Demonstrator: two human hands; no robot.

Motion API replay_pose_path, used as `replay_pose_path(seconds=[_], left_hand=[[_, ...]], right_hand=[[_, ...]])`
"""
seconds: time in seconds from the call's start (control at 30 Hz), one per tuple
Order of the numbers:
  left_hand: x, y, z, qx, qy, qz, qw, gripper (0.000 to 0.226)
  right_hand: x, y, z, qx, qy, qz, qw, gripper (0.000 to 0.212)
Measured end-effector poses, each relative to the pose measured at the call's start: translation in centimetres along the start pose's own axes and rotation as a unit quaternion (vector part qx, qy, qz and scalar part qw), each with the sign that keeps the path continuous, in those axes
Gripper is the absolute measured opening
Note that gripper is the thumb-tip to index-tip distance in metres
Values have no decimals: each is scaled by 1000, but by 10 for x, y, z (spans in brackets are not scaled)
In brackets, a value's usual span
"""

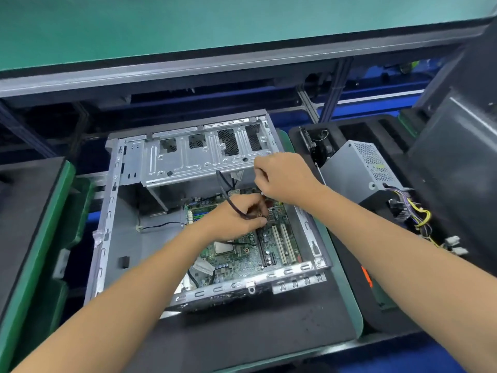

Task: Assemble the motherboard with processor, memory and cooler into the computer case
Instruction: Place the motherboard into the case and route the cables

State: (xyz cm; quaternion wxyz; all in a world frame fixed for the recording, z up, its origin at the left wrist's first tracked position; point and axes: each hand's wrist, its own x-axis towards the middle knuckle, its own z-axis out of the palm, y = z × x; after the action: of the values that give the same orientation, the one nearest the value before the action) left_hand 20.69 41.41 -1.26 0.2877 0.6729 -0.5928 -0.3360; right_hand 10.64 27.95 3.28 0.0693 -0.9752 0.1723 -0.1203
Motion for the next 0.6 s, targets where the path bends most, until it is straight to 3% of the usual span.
replay_pose_path(seconds=[0.2, 0.37, 0.47, 0.53, 0.6], left_hand=[[16, 12, 29, 97, -95, 48, 990, 9], [24, 15, 52, 67, -152, 41, 985, 18], [26, 18, 61, 52, -139, 39, 988, 11], [29, 17, 66, 38, -103, 50, 993, 31], [29, 17, 69, 39, -84, 60, 994, 31]], right_hand=[[3, 2, 3, -24, 0, 5, 1000, 14], [4, 4, 3, -13, -8, 8, 1000, 12], [4, 5, 4, -10, -9, 11, 1000, 12], [5, 7, 4, -6, -11, 12, 1000, 13], [5, 7, 4, -1, -14, 14, 1000, 13]])
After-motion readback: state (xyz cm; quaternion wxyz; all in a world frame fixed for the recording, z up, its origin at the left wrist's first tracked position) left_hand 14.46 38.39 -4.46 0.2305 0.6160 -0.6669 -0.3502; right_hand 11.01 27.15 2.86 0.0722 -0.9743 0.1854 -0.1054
